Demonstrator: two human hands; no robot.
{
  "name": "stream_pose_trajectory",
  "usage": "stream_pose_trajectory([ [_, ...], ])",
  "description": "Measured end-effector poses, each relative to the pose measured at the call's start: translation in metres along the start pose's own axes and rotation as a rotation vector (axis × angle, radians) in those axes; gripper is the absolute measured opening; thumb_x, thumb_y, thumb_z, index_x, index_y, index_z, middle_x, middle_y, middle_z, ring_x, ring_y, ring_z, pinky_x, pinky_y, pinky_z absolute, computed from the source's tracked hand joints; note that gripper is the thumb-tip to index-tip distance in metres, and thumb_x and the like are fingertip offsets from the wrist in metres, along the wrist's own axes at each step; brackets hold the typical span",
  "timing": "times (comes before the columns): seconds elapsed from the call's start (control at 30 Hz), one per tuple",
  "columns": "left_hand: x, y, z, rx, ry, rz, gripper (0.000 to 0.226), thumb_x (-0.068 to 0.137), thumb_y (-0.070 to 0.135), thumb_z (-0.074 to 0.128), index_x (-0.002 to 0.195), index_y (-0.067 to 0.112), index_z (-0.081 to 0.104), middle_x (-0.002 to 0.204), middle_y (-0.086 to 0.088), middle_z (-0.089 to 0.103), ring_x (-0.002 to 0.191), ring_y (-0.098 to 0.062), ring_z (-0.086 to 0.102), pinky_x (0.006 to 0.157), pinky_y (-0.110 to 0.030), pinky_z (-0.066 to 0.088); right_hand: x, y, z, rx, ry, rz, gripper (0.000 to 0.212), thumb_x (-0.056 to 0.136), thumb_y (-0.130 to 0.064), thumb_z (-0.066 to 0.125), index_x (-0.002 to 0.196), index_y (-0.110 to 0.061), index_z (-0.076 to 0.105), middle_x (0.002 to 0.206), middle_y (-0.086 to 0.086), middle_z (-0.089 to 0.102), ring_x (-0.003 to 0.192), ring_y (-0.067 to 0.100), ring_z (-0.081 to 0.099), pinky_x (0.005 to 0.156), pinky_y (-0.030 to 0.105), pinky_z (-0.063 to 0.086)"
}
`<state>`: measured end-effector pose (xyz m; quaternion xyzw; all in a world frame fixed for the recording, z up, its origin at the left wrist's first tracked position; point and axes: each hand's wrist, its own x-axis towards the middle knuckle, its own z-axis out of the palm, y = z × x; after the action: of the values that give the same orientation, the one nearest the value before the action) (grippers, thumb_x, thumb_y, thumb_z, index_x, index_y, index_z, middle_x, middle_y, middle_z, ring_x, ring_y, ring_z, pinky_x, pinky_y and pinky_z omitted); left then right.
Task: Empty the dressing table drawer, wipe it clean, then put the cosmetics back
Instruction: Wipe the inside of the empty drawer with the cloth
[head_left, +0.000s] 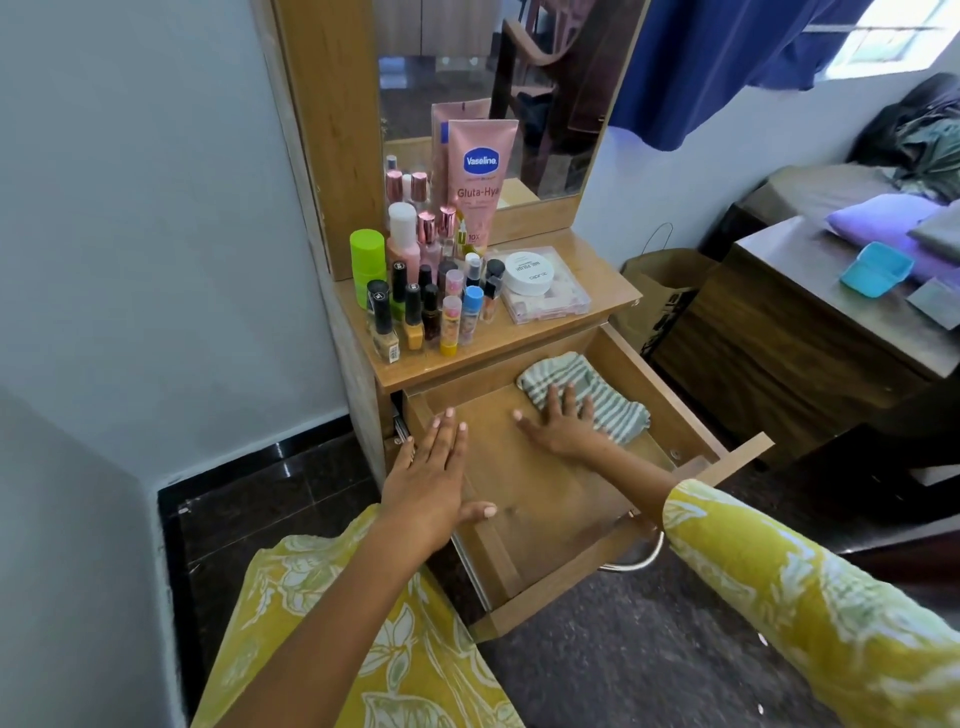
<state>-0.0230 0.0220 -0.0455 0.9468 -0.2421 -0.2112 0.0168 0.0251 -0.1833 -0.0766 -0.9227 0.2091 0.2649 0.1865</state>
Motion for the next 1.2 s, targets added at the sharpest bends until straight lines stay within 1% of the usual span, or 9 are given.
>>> stream_pose_trajectory([
  [0.1, 0.001, -0.001, 0.0, -0.006, 0.001, 0.005, 0.096, 0.088, 0.064, 0.033, 0.145, 0.012, -0.024, 0.148, -0.007, -0.036, 0.139, -0.019, -0.026, 0.116, -0.041, -0.007, 0.006, 0.001, -0.008, -0.005, 0.191, -0.033, 0.083, 0.089, -0.071, 0.022, 0.152, -0.021, 0.001, 0.159, 0.01, -0.009, 0.146, 0.034, -0.006, 0.118, 0.051, 0.003],
  [0.17, 0.001, -0.001, 0.0, -0.006, 0.0, 0.006, 0.095, 0.089, 0.065, 0.033, 0.145, 0.012, -0.024, 0.148, -0.006, -0.036, 0.139, -0.019, -0.027, 0.116, -0.041, -0.007, 0.01, 0.002, -0.007, -0.007, 0.234, -0.059, 0.084, 0.089, -0.07, 0.022, 0.152, -0.02, -0.002, 0.158, 0.011, -0.013, 0.146, 0.032, -0.011, 0.119, 0.05, 0.0],
  [0.33, 0.001, 0.0, 0.0, 0.009, -0.003, 0.0, 0.094, 0.089, 0.064, 0.032, 0.145, 0.012, -0.024, 0.148, -0.007, -0.036, 0.139, -0.019, -0.026, 0.115, -0.042, -0.008, 0.025, 0.013, -0.006, -0.034, 0.171, -0.067, 0.096, 0.082, -0.078, 0.025, 0.15, -0.02, -0.011, 0.154, 0.013, -0.027, 0.141, 0.034, -0.025, 0.116, 0.054, -0.006],
  [0.5, 0.001, 0.001, 0.002, 0.021, 0.006, -0.005, 0.094, 0.089, 0.065, 0.031, 0.145, 0.013, -0.023, 0.149, -0.006, -0.034, 0.14, -0.018, -0.026, 0.115, -0.042, -0.009, 0.022, 0.017, -0.011, -0.154, 0.157, -0.001, 0.111, 0.073, -0.087, 0.025, 0.149, -0.017, -0.015, 0.156, 0.017, -0.02, 0.145, 0.037, -0.013, 0.115, 0.059, 0.003],
  [0.8, -0.001, 0.0, 0.002, 0.016, 0.024, -0.01, 0.094, 0.088, 0.066, 0.031, 0.145, 0.013, -0.023, 0.149, -0.005, -0.035, 0.14, -0.017, -0.026, 0.114, -0.042, -0.01, -0.01, 0.045, -0.004, -0.246, -0.051, 0.317, 0.139, 0.052, -0.099, 0.025, 0.146, -0.007, -0.021, 0.154, 0.029, -0.005, 0.143, 0.046, -0.005, 0.115, 0.053, -0.004],
  [0.9, 0.0, 0.0, 0.003, 0.018, 0.025, -0.013, 0.094, 0.088, 0.066, 0.031, 0.145, 0.014, -0.023, 0.149, -0.006, -0.035, 0.139, -0.018, -0.026, 0.113, -0.043, -0.011, -0.014, 0.037, -0.009, -0.21, -0.025, 0.334, 0.136, 0.055, -0.097, 0.026, 0.148, -0.007, -0.016, 0.155, 0.027, 0.012, 0.142, 0.045, 0.014, 0.117, 0.053, 0.008],
  [1.03, 0.0, -0.002, 0.003, 0.011, 0.034, -0.004, 0.094, 0.088, 0.066, 0.031, 0.145, 0.013, -0.022, 0.149, -0.007, -0.035, 0.139, -0.019, -0.027, 0.113, -0.044, -0.012, -0.028, 0.009, 0.006, -0.187, -0.001, 0.216, 0.12, 0.069, -0.089, 0.026, 0.148, -0.007, -0.015, 0.143, 0.025, 0.04, 0.128, 0.041, 0.044, 0.112, 0.052, 0.03],
  [1.1, 0.0, -0.002, 0.004, 0.013, 0.039, 0.003, 0.094, 0.088, 0.066, 0.031, 0.145, 0.013, -0.022, 0.149, -0.008, -0.034, 0.139, -0.019, -0.027, 0.113, -0.044, -0.011, -0.038, -0.006, 0.026, -0.228, -0.032, 0.156, 0.115, 0.073, -0.087, 0.023, 0.147, -0.009, -0.018, 0.146, 0.029, 0.033, 0.134, 0.045, 0.035, 0.112, 0.055, 0.026],
  [1.2, -0.001, -0.001, 0.004, 0.005, 0.044, 0.002, 0.094, 0.088, 0.065, 0.031, 0.146, 0.013, -0.021, 0.15, -0.008, -0.033, 0.14, -0.019, -0.026, 0.113, -0.044, -0.012, -0.048, -0.014, 0.041, -0.153, -0.106, 0.147, 0.109, 0.074, -0.085, 0.027, 0.146, -0.021, -0.023, 0.152, 0.031, -0.011, 0.141, 0.051, 0.0, 0.115, 0.06, 0.009],
])
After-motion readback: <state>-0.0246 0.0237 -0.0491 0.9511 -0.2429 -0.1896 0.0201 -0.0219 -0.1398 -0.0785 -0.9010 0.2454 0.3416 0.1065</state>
